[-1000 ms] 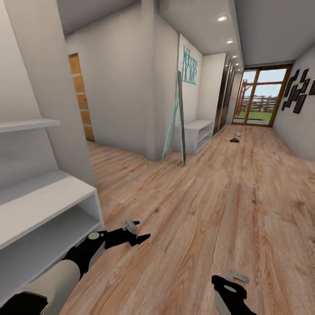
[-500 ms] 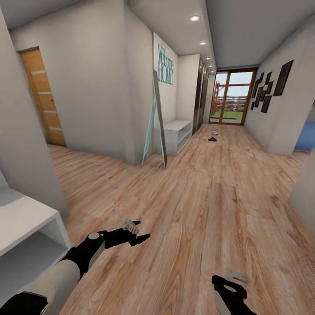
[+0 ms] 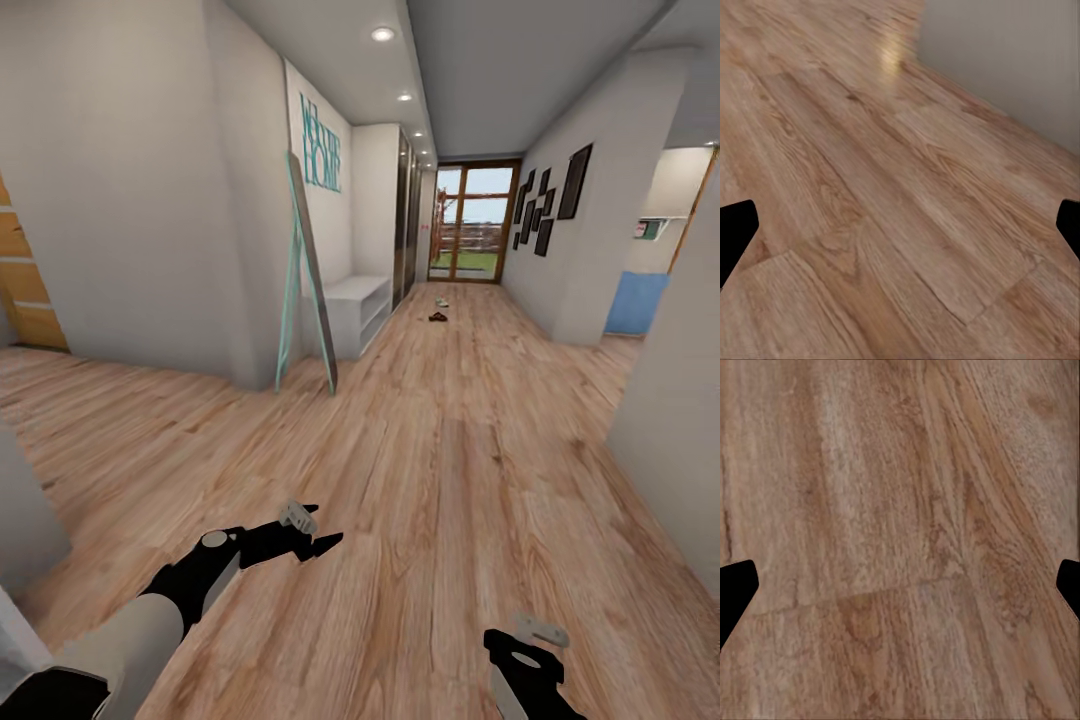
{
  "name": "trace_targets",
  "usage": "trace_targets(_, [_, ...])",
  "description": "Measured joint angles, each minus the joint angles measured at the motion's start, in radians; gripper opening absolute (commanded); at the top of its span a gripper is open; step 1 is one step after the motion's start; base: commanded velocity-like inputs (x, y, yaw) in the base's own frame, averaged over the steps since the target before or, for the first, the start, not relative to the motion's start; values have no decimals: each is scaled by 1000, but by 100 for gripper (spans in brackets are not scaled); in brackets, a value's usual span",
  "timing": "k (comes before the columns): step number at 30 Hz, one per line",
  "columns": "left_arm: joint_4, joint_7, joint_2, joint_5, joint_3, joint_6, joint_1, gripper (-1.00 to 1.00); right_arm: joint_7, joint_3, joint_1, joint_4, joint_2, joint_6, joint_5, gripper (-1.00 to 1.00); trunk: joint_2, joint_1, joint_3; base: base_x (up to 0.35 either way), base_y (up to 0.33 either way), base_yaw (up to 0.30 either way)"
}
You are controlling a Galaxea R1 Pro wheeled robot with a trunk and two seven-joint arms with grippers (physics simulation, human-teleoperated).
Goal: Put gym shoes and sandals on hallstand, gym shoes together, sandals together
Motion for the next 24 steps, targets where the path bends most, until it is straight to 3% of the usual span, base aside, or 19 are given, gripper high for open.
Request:
trace_targets(6, [0, 1, 0, 0, 0, 0, 0, 100, 0, 0, 0, 0, 0, 0, 1, 100, 0, 0, 0, 348, 0, -246])
trace_targets(14, [0, 40, 1, 1, 2, 0, 0, 100, 0, 2, 0, 0, 1, 0, 4, 100, 0, 0, 0, 348, 0, -41])
trace_targets(16, [0, 89, 2, 1, 2, 1, 0, 100, 0, 5, 0, 0, 1, 0, 9, 100, 0, 0, 0, 348, 0, -4])
trace_targets(17, [-1, 280, 2, 4, 4, 2, 0, 100, 1, 11, 0, -2, 1, 0, 14, 100, 0, 0, 0, 348, 0, -1])
trace_targets(18, [-1, 327, 2, 10, 3, 1, 0, 100, 2, 12, 0, -2, 1, 0, 14, 100, 0, 0, 0, 348, 0, 0])
trace_targets(20, [0, 382, 2, 33, 5, 0, 0, 100, 2, 13, 0, -3, 1, 0, 15, 100, 0, 0, 0, 348, 0, 0])
trace_targets(23, [2, 457, 3, 108, 13, 0, 0, 100, 4, 14, 0, -3, 1, 0, 15, 100, 0, 0, 0, 348, 0, 0])
trace_targets(24, [11, 492, 4, 149, 16, 0, 0, 100, 4, 14, 0, -3, 1, 0, 16, 100, 0, 0, 0, 348, 0, 0])
